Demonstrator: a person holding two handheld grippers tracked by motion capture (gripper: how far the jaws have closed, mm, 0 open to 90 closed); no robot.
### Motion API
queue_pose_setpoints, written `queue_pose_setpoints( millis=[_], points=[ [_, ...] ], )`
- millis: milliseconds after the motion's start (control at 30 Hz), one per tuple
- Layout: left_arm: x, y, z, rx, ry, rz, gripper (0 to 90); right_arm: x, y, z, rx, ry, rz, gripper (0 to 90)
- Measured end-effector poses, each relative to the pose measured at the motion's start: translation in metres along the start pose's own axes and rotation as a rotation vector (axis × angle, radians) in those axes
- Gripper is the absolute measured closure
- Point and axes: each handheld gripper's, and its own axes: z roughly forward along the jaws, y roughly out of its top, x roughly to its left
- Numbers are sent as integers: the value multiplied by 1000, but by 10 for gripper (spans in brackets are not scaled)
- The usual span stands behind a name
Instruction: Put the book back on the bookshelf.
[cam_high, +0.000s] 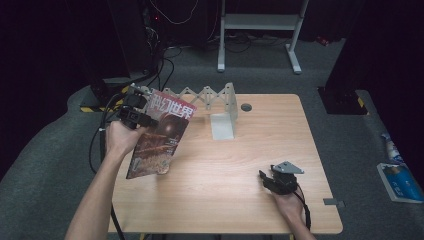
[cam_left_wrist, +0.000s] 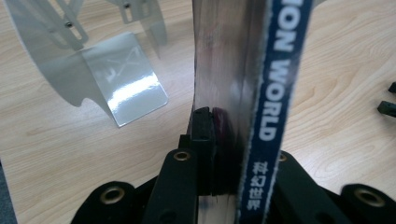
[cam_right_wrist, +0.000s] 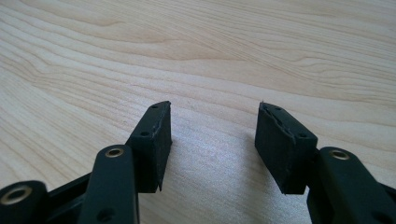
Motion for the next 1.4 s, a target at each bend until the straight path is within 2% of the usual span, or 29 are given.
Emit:
queue_pose_setpoints(
  millis=[333,533,900,1133,1400],
  points=[
    [13,-3,0,8,18,-27,827,0,0,0,0,-1,1,460],
    [16,-4,-4,-14,35,-34,834,0,0,0,2,-3,6,456],
    [28,-6,-11,-85,43,-77,837,1,0,0,-3,-16,-14,451],
    [31,-8,-16,-148,48,-107,838,2,-1,-1,-6,-21,-18,449],
    [35,-10,-21,-207,77,-121,839,2,-1,-1,-7,-21,-16,448]
  ],
)
